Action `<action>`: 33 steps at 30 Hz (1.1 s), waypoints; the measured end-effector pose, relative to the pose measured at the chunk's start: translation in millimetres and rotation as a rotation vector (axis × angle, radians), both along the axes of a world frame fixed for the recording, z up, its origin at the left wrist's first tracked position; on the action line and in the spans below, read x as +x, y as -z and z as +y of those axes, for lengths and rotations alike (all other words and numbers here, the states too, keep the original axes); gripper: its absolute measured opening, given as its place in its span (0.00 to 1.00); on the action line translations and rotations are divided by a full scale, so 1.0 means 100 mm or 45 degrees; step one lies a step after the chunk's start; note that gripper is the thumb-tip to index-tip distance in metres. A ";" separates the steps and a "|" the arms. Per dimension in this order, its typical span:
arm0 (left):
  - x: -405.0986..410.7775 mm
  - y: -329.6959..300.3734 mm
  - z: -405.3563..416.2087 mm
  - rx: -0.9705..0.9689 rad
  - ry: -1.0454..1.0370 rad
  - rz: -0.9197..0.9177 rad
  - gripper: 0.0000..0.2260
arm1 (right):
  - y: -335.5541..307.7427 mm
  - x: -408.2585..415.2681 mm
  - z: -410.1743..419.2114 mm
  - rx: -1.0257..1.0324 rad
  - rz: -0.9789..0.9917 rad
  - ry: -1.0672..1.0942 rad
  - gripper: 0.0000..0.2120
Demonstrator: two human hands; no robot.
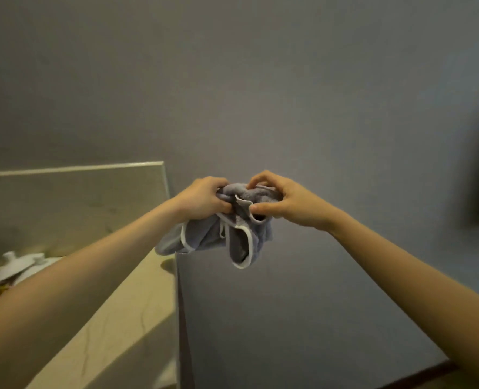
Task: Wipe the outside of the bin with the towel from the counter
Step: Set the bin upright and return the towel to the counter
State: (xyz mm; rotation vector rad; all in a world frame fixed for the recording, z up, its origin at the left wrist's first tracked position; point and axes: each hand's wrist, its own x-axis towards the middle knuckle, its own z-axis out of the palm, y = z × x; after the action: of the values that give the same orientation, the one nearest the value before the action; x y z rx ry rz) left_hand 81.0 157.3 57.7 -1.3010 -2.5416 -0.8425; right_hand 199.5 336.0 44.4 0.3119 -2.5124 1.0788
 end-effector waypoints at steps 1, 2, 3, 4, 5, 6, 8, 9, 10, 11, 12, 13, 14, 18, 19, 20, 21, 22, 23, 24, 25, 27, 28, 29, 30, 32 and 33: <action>-0.05 0.00 -0.15 0.041 -0.046 0.038 0.07 | 0.01 -0.08 -0.15 -0.004 0.044 0.036 0.18; -0.10 0.01 -0.29 0.081 -0.093 0.071 0.08 | 0.02 -0.15 -0.30 -0.003 0.073 0.074 0.19; -0.15 0.02 -0.43 0.109 -0.131 0.102 0.09 | 0.03 -0.22 -0.45 0.009 0.090 0.106 0.19; -0.20 0.05 -0.57 0.126 -0.161 0.137 0.09 | 0.04 -0.29 -0.58 0.033 0.105 0.127 0.20; -0.26 0.09 -0.69 0.132 -0.189 0.172 0.09 | 0.06 -0.37 -0.70 0.069 0.125 0.143 0.20; -0.31 0.13 -0.80 0.133 -0.219 0.202 0.10 | 0.09 -0.44 -0.81 0.110 0.152 0.156 0.19; -0.42 0.21 -0.98 0.156 -0.260 0.261 0.10 | 0.14 -0.60 -0.99 0.188 0.210 0.172 0.19; -0.46 0.25 -1.04 0.178 -0.272 0.301 0.09 | 0.17 -0.68 -1.06 0.217 0.227 0.179 0.19; -0.51 0.30 -1.09 0.194 -0.281 0.353 0.09 | 0.20 -0.75 -1.12 0.247 0.230 0.191 0.19; -0.56 0.36 -1.13 0.201 -0.281 0.408 0.10 | 0.23 -0.82 -1.16 0.280 0.225 0.202 0.19; -0.60 0.42 -1.17 0.201 -0.272 0.458 0.10 | 0.26 -0.89 -1.20 0.318 0.211 0.212 0.20; -0.64 0.48 -1.21 0.200 -0.259 0.497 0.10 | 0.30 -0.95 -1.23 0.362 0.195 0.219 0.20; -0.68 0.56 -1.24 0.198 -0.250 0.520 0.10 | 0.34 -1.01 -1.25 0.411 0.175 0.226 0.20; -0.85 0.80 -1.36 0.185 -0.276 0.495 0.09 | 0.47 -1.19 -1.34 0.505 0.125 0.276 0.19; -0.89 0.85 -1.38 0.131 -0.285 0.488 0.09 | 0.50 -1.22 -1.36 0.512 0.111 0.283 0.18; -0.92 0.88 -1.41 0.054 -0.289 0.481 0.10 | 0.54 -1.24 -1.39 0.522 0.088 0.283 0.17; -0.95 0.92 -1.44 -0.015 -0.282 0.464 0.11 | 0.58 -1.25 -1.41 0.534 0.064 0.273 0.16; -0.96 0.94 -1.48 -0.063 -0.261 0.415 0.13 | 0.62 -1.26 -1.43 0.549 0.041 0.259 0.16; -0.97 0.95 -1.51 -0.087 -0.217 0.342 0.14 | 0.66 -1.25 -1.45 0.562 0.021 0.240 0.15; -0.98 0.94 -1.56 -0.097 -0.146 0.226 0.14 | 0.70 -1.24 -1.46 0.568 -0.005 0.223 0.15; -0.99 0.92 -1.61 -0.111 -0.054 0.084 0.13 | 0.72 -1.23 -1.46 0.570 -0.026 0.198 0.14; -1.02 0.87 -1.71 -0.144 0.110 -0.225 0.08 | 0.76 -1.18 -1.44 0.563 -0.075 0.131 0.14; -1.03 0.85 -1.77 -0.147 0.150 -0.333 0.07 | 0.77 -1.15 -1.44 0.557 -0.099 0.096 0.14; -1.04 0.85 -1.82 -0.130 0.176 -0.413 0.07 | 0.77 -1.13 -1.43 0.547 -0.117 0.060 0.15; -1.05 0.84 -1.86 -0.106 0.179 -0.460 0.07 | 0.76 -1.09 -1.43 0.539 -0.141 0.028 0.16; -1.06 0.85 -1.89 -0.109 0.167 -0.444 0.08 | 0.73 -1.04 -1.45 0.533 -0.179 -0.023 0.17; -1.07 0.85 -1.88 -0.137 0.152 -0.412 0.08 | 0.71 -1.02 -1.44 0.527 -0.202 -0.041 0.17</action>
State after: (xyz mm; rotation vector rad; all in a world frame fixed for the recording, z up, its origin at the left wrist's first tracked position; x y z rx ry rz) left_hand -26.3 -30.5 -27.2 -1.4670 -2.8122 -1.0280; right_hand 97.2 191.5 -26.7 0.3930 -2.8735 0.6041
